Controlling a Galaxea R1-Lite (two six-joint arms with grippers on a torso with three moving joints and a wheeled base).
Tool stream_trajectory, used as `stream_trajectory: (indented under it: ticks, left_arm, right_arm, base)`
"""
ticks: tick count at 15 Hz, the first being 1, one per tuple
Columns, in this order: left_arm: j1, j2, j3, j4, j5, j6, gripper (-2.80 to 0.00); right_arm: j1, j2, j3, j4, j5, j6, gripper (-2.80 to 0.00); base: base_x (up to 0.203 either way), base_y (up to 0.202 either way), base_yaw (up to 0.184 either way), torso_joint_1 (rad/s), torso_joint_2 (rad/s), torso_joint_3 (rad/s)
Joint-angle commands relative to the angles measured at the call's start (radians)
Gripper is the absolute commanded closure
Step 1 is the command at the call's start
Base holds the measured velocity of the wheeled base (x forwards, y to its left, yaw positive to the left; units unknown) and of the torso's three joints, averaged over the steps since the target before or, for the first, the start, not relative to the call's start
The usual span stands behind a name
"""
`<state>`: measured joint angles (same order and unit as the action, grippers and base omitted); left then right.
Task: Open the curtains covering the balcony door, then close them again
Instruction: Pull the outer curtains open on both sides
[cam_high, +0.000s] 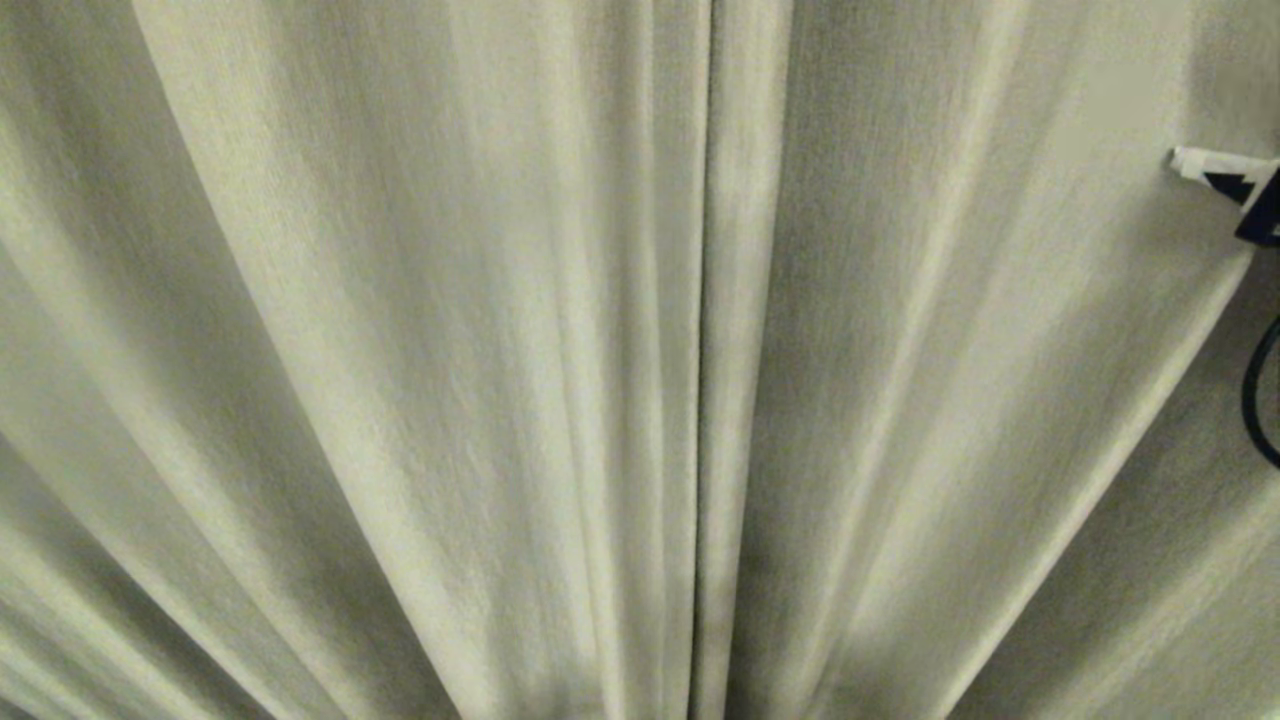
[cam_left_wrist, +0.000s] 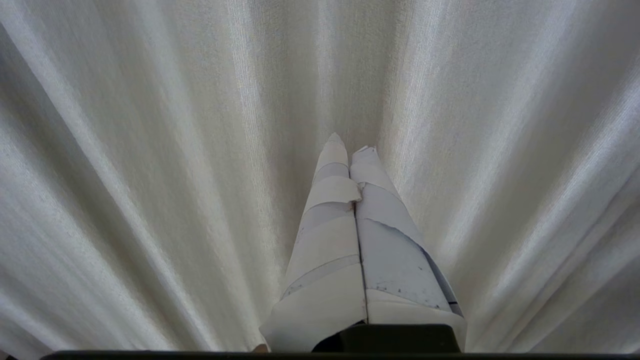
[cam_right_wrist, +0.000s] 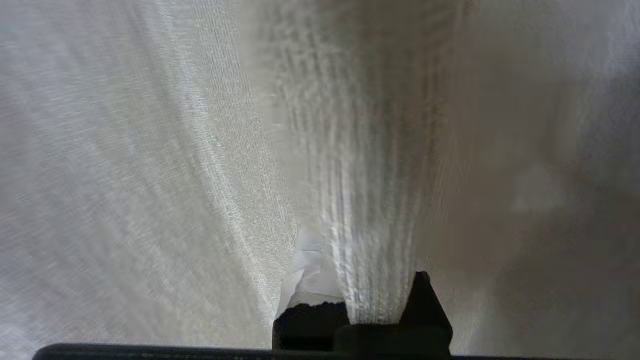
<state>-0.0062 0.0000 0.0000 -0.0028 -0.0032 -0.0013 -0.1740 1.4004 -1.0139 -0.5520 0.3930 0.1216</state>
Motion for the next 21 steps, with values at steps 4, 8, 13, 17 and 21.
stream_trajectory:
  ticks: [4,8,13,17,21]
  left_arm:
    - [0.000,0.000,0.000,0.000,0.000,0.000,0.00]
    - [0.000,0.000,0.000,0.000,0.000,0.000,0.00]
    - [0.000,0.000,0.000,0.000,0.000,0.000,0.00]
    - [0.000,0.000,0.000,0.000,0.002,0.000,0.00]
    - [0.000,0.000,0.000,0.000,0.000,0.000,0.00]
  right_arm:
    - [-0.001,0.000,-0.005,-0.006,-0.001,0.000,0.00]
    - [-0.065,0.045,-0.019,-0.071,-0.001,0.001,0.00]
    - [-0.238,0.119,-0.118,-0.078,0.001,0.005,0.00]
    - [-0.370,0.191,-0.203,-0.070,0.001,0.030,0.00]
    - [-0.491,0.288,-0.337,-0.068,0.004,0.045,0.00]
  base:
    - [0.000,0.000,0.000,0.000,0.00,0.000]
    - [0.000,0.000,0.000,0.000,0.00,0.000]
    - [0.000,0.000,0.000,0.000,0.00,0.000]
    - [0.000,0.000,0.000,0.000,0.00,0.000]
    - [0.000,0.000,0.000,0.000,0.00,0.000]
